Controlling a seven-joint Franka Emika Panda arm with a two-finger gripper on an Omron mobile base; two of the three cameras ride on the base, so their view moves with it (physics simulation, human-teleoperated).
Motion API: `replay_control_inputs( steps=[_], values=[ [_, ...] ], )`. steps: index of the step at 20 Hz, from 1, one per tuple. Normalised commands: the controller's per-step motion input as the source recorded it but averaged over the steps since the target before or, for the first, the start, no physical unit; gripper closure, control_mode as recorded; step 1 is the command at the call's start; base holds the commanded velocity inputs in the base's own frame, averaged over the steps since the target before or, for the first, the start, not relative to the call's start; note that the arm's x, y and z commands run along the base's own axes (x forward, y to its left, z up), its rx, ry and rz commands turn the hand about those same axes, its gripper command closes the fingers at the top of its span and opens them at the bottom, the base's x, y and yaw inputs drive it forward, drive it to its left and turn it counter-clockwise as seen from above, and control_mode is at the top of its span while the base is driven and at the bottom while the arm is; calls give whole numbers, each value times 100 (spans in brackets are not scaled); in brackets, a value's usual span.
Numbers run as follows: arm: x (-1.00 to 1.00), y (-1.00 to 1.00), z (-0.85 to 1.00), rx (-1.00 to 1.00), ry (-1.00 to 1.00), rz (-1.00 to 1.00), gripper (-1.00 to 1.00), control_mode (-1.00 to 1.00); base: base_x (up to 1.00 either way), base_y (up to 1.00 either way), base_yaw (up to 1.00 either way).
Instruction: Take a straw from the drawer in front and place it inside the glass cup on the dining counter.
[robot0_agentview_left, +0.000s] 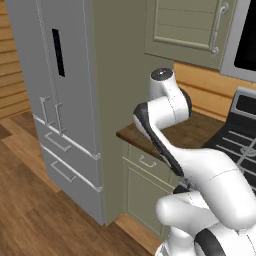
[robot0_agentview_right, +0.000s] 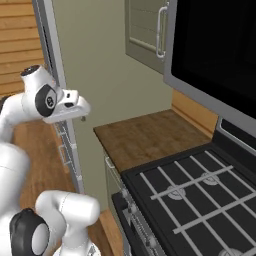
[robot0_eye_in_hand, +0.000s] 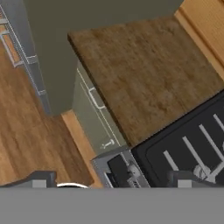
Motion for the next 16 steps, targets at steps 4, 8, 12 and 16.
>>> replay_control_inputs(
  steps=[4,8,12,16],
  values=[
    [0,63,-82,-42,-11,2,-100,-100,0,0,0],
    [6,47,-80,-32,-9,0,-100,-100,0,0,0],
    [31,40,-74,-26,-1,0,-100,-100,0,0,0],
    [35,31,-73,-24,0,0,-100,-100,0,0,0]
  ],
)
